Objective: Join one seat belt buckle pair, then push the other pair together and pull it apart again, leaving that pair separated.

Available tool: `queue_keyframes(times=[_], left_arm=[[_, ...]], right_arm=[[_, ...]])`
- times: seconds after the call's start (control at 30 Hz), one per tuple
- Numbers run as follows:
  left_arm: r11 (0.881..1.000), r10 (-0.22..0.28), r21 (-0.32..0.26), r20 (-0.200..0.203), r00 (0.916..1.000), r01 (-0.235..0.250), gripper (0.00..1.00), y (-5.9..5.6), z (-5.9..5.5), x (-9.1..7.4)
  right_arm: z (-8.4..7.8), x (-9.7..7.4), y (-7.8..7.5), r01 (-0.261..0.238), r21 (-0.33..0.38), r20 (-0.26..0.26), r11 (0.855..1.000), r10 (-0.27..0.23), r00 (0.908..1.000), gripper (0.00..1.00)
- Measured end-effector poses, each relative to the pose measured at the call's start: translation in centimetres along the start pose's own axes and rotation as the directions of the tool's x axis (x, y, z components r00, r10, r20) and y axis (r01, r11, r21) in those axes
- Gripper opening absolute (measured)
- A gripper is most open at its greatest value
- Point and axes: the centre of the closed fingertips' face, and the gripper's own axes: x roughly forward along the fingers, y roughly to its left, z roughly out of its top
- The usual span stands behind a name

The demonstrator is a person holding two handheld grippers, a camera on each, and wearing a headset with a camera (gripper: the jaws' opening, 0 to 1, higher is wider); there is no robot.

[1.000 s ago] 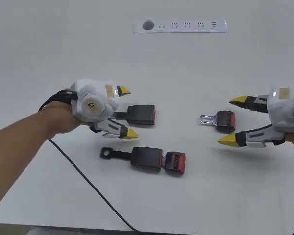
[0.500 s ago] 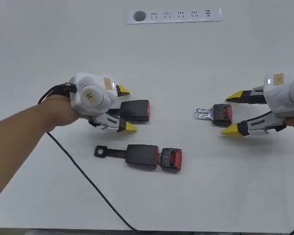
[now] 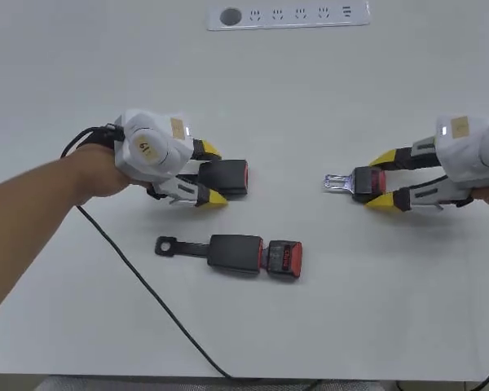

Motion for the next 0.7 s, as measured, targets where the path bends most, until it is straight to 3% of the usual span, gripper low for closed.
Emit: queue_keyframes(times=[0.03,0.33,0.7], left_arm=[[1.000,-0.005,-0.015,0.003,1.0000,0.005,0.38,-0.10,-0.02,0.09],[0.999,-0.025,0.036,0.005,0.9997,0.025,0.36,0.11,-0.09,0.94],[0.995,-0.066,0.081,-0.004,0.9978,0.066,0.36,0.02,0.32,0.80]], right_arm=[[-0.01,0.00,0.02,-0.001,-0.001,0.005,1.000,0.001,1.0000,0.36],[-0.10,0.06,0.03,-0.011,0.011,0.056,1.000,0.010,0.9984,0.35],[0.57,0.77,0.18,-0.011,0.019,0.087,1.000,0.009,0.9962,0.35]])
